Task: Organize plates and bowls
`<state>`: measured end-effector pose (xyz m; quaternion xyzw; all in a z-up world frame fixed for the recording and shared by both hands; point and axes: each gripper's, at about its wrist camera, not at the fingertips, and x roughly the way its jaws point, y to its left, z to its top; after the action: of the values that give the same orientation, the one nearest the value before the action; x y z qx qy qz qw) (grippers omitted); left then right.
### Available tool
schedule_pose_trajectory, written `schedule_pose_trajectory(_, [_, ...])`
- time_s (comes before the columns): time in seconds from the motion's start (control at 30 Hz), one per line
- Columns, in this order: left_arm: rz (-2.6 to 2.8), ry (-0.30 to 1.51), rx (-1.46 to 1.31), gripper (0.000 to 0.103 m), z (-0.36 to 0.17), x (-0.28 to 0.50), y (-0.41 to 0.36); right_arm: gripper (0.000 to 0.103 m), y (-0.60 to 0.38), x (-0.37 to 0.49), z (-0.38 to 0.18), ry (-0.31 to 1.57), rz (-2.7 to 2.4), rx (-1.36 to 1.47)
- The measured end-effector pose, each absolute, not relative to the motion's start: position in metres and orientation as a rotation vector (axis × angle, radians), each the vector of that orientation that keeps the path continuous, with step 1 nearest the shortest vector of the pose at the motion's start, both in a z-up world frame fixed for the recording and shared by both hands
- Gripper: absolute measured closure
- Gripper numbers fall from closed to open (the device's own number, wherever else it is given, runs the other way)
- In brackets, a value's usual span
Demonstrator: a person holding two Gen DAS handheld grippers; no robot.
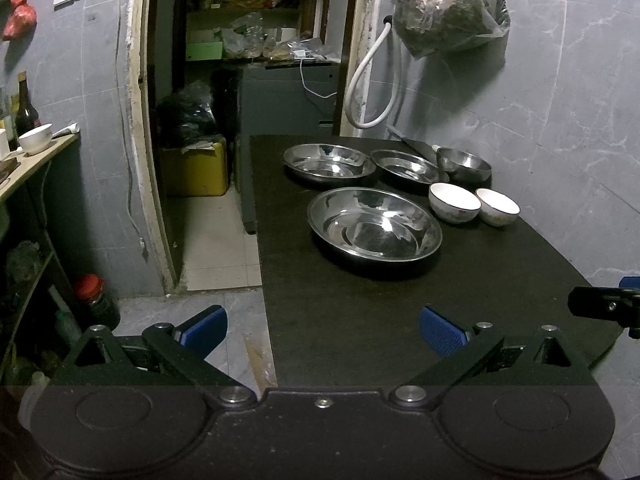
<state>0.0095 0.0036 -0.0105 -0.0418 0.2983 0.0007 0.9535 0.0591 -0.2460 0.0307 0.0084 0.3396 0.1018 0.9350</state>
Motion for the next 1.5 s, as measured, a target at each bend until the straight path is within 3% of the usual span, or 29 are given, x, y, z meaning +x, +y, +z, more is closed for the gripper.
schedule_pose_trajectory(0.83, [0.015, 0.661, -0.095, 0.001, -0.016, 0.031, 0.01, 0.0, -0.241, 0.073, 0.024, 0.741, 0.226, -0.009])
schedule_pose_trajectory(1.5, [0.183, 0.698, -0.117, 0.001, 0.022, 0.198, 0.033, 0.0, -0.251, 0.222, 0.016, 0.735, 0.356, 0.136])
